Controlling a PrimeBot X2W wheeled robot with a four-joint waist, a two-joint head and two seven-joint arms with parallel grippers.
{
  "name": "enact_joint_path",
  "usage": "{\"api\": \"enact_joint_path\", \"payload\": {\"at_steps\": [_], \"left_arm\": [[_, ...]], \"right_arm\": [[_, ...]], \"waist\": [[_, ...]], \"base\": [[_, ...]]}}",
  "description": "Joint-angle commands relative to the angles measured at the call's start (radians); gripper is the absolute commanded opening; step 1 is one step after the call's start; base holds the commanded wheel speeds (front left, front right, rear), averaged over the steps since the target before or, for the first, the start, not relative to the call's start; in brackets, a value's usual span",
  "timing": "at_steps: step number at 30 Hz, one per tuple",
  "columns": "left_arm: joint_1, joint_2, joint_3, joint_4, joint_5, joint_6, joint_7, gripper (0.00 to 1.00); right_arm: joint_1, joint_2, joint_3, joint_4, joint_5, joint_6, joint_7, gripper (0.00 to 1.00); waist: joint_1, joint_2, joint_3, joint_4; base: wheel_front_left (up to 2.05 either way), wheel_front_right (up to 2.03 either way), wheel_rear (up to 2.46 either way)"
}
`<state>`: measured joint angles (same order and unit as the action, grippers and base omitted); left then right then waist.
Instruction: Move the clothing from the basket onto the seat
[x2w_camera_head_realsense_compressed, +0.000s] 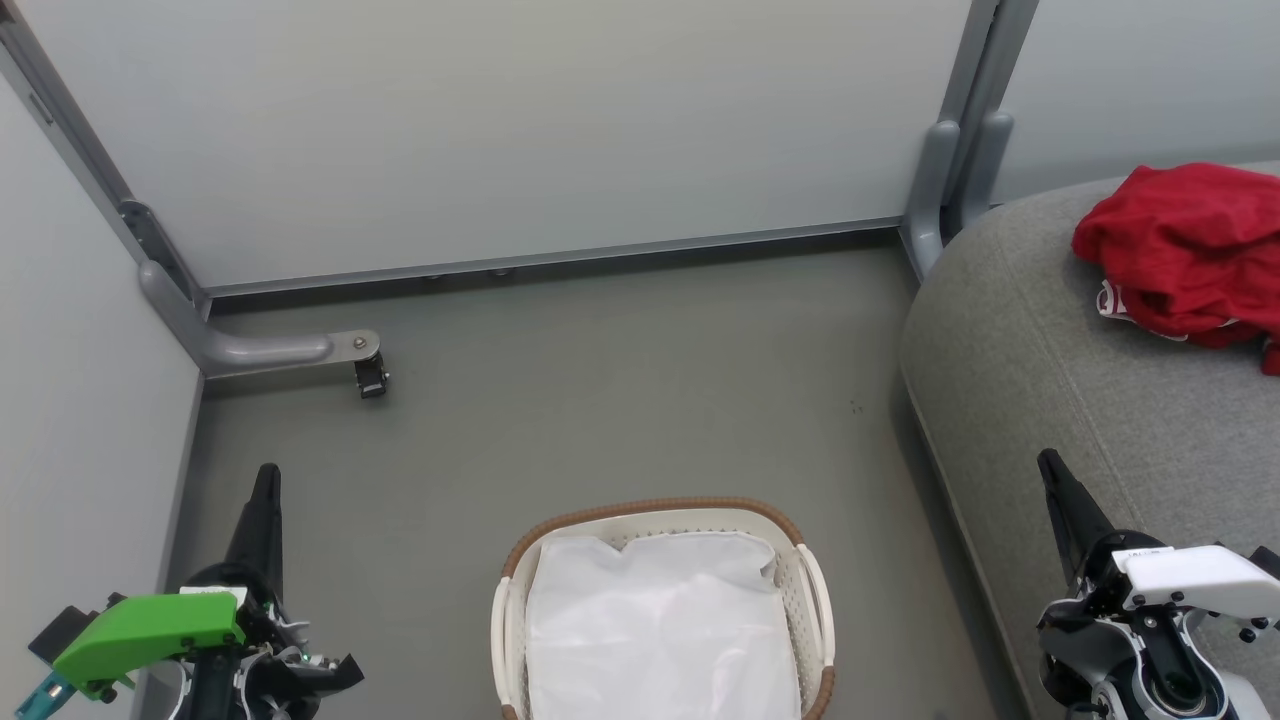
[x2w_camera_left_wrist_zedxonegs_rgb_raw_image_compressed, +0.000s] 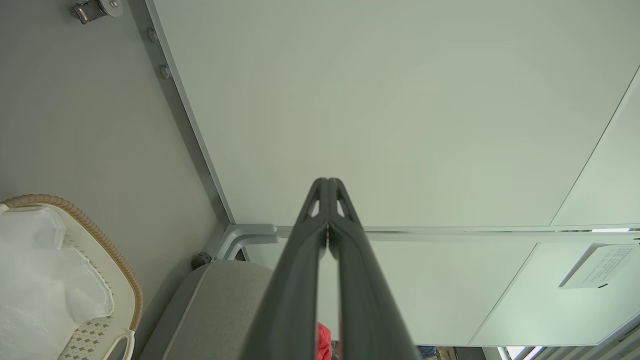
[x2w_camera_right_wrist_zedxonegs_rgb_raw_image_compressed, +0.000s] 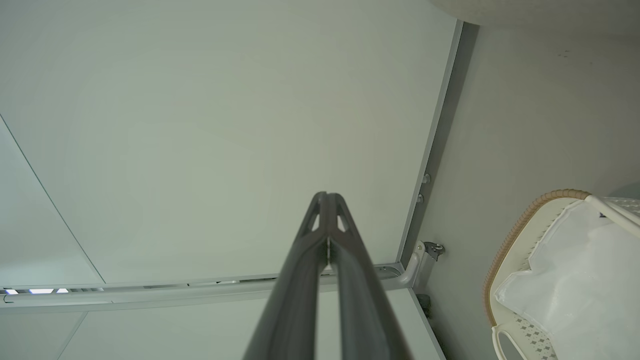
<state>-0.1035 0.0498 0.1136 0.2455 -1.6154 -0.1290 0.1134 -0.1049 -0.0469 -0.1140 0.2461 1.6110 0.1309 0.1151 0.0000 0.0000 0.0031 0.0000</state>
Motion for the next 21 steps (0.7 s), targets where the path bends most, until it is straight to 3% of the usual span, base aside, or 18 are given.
{"api": "enact_joint_path", "payload": {"at_steps": [1, 21], "left_arm": [[-0.011, 0.003, 0.003, -0.001, 0.004, -0.004, 0.004, 0.00], [-0.011, 0.003, 0.003, -0.001, 0.005, -0.004, 0.005, 0.00]], "right_arm": [[-0.007, -0.006, -0.001, -0.004, 0.004, 0.000, 0.001, 0.00], [-0.007, -0.006, -0.001, -0.004, 0.004, 0.000, 0.001, 0.00]], "waist": [[0.0000, 0.0000, 0.000, 0.000], [0.0000, 0.0000, 0.000, 0.000]], "base": [[0.00, 0.00, 0.00], [0.00, 0.00, 0.00]]}}
